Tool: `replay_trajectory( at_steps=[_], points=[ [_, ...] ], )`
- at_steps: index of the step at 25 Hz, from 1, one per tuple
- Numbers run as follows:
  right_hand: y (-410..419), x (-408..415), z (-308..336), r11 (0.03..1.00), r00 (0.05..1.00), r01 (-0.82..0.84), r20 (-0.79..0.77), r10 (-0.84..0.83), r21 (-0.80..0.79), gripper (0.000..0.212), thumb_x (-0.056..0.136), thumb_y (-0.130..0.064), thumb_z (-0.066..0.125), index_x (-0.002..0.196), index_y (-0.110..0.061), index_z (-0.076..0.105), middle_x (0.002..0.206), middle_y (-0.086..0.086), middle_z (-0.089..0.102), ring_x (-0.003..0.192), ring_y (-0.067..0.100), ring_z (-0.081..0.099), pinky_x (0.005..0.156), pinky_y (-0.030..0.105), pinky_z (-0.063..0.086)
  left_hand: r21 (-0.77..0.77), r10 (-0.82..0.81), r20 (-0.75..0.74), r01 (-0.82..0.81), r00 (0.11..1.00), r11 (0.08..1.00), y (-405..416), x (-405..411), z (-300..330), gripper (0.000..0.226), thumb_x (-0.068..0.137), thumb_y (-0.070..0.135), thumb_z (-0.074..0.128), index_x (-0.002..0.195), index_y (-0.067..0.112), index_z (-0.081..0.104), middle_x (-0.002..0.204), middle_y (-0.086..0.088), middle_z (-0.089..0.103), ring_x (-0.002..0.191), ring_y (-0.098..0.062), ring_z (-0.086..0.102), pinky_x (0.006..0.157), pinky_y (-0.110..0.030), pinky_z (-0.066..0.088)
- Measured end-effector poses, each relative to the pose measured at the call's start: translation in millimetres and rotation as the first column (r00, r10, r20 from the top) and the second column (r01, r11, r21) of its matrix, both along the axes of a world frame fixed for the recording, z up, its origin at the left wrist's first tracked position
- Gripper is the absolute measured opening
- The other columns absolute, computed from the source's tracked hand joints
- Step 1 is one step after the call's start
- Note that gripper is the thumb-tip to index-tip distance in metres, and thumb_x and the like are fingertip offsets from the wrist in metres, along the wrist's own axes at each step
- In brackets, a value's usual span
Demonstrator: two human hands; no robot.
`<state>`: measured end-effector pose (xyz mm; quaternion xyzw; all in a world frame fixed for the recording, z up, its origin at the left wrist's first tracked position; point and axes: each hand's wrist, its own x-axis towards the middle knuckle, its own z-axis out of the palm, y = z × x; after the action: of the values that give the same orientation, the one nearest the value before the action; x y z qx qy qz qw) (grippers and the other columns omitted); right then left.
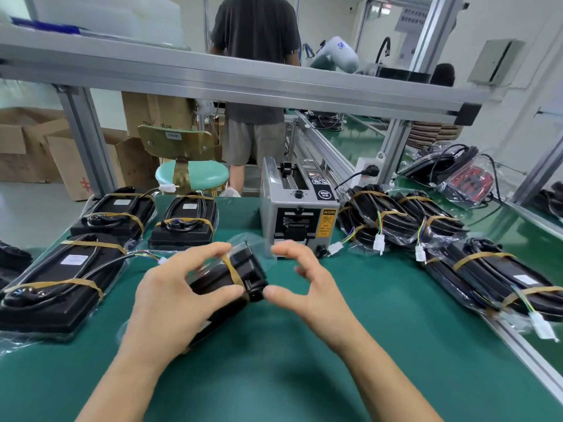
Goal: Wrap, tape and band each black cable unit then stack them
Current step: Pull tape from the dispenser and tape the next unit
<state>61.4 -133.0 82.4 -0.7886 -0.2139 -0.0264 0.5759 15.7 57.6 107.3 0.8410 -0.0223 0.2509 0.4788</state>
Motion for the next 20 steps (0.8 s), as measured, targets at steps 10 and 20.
replay_trajectory(
  at_steps=[10, 20],
  points=[
    [7.7, 18.9, 59.6, 0.884, 0.953, -0.162, 0.164, 0.256, -0.439, 0.066, 0.059, -0.013, 0.086, 0.113, -0.031, 0.053, 0.107, -0.017, 0.059, 0.098, -0.001, 0.055, 0.087, 0.015, 0.044, -0.658, -0.264, 0.279, 0.384, 0.923, 0.648, 24.3, -6.8, -24.5, 0.057, 0.051, -0.012, 0.066, 0.095, 0.022, 0.075, 0.093, 0.0, 0.074, 0.083, -0.012, 0.07, 0.076, -0.024, 0.057],
    [34.9, 24.3, 40.0, 0.922, 0.876, -0.137, 0.389, 0.283, -0.362, 0.051, 0.068, -0.005, 0.076, 0.114, -0.02, 0.058, 0.115, -0.007, 0.045, 0.102, 0.009, 0.052, 0.09, 0.024, 0.044, -0.215, -0.303, 0.112, 0.321, 0.946, 0.922, 26.7, -11.3, -2.9, 0.081, 0.046, 0.011, 0.094, 0.118, 0.031, 0.062, 0.116, 0.009, 0.068, 0.107, -0.007, 0.063, 0.087, -0.011, 0.047]
  ],
)
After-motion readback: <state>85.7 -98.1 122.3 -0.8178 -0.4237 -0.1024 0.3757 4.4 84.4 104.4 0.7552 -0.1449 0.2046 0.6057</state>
